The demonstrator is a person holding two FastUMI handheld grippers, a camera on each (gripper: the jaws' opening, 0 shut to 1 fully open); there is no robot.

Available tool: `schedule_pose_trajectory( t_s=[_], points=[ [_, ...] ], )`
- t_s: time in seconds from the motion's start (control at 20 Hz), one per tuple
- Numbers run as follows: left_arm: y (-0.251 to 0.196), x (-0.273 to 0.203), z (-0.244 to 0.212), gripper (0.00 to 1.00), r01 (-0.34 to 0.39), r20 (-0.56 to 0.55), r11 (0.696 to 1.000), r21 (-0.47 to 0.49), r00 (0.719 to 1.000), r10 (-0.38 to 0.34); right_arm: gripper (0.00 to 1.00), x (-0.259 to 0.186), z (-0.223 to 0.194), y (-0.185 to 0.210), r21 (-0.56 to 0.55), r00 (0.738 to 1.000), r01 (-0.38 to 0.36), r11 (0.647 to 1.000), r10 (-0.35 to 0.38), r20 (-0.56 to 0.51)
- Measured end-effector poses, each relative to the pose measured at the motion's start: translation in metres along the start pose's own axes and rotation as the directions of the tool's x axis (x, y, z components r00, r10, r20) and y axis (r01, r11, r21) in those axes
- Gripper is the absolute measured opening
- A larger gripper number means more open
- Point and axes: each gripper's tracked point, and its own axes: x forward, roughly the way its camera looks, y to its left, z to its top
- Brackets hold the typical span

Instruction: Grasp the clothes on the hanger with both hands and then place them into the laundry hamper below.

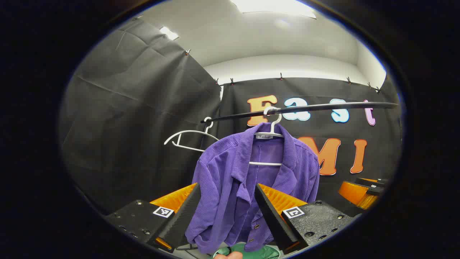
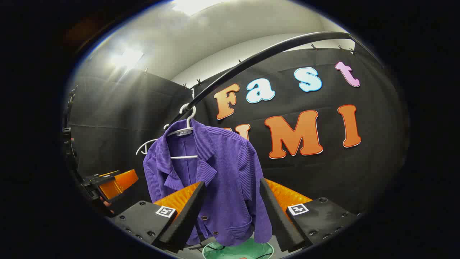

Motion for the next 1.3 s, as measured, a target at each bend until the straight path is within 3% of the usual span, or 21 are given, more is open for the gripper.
schedule_pose_trajectory(
  t_s=[0.8, 1.0, 1.3],
  points=[
    [0.026, 0.01, -0.015, 0.92, -0.04, -0.048, 0.999, -0.022, 0.998, 0.039, 0.94, 0.012, -0.011, 0.009, -0.006, 1.0, -0.006, 1.0, 0.006, -0.013],
    [0.044, 0.013, -0.013, 0.92, -0.068, -0.036, 0.998, 0.019, 0.997, 0.068, 0.94, 0.035, -0.013, 0.025, 0.0, 0.999, -0.04, 0.999, 0.04, 0.002],
    [0.073, 0.002, -0.002, 0.92, -0.119, -0.013, 0.992, 0.047, 0.993, 0.12, 0.94, 0.104, -0.058, 0.075, 0.003, 0.992, -0.102, 0.995, 0.102, -0.072]
  ],
)
